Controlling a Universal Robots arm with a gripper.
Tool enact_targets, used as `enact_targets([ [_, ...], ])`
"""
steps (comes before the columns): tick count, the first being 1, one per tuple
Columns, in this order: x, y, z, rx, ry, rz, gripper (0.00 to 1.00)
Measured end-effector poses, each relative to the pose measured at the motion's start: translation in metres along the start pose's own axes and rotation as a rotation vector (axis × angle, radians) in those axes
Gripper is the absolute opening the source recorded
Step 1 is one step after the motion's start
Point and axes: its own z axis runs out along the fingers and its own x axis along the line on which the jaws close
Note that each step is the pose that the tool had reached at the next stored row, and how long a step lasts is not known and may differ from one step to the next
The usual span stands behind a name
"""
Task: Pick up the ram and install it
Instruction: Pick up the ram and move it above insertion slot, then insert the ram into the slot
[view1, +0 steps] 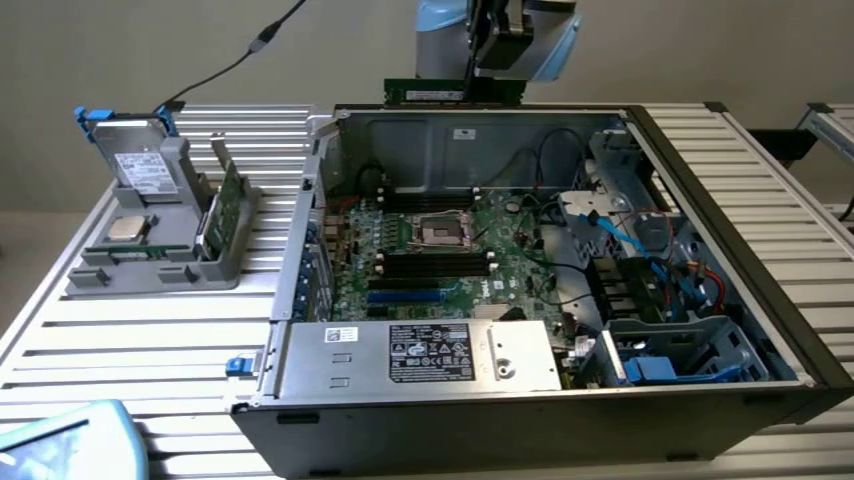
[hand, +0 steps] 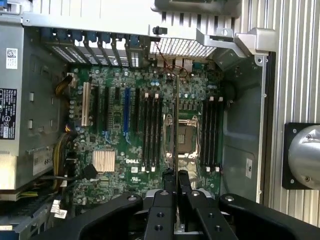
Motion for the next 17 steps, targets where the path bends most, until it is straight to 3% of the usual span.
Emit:
enact_targets([
  [5,0.0003,0.0000,0.0024,0.0023,-0.0003,0.021,0.14],
  [9,0.0005,0.0002,0.0046,0.0044,0.0027,0.042,0.14],
  [17,0.0005,0.0002,0.0046,0.0045,0.0029,0.043,0.14],
])
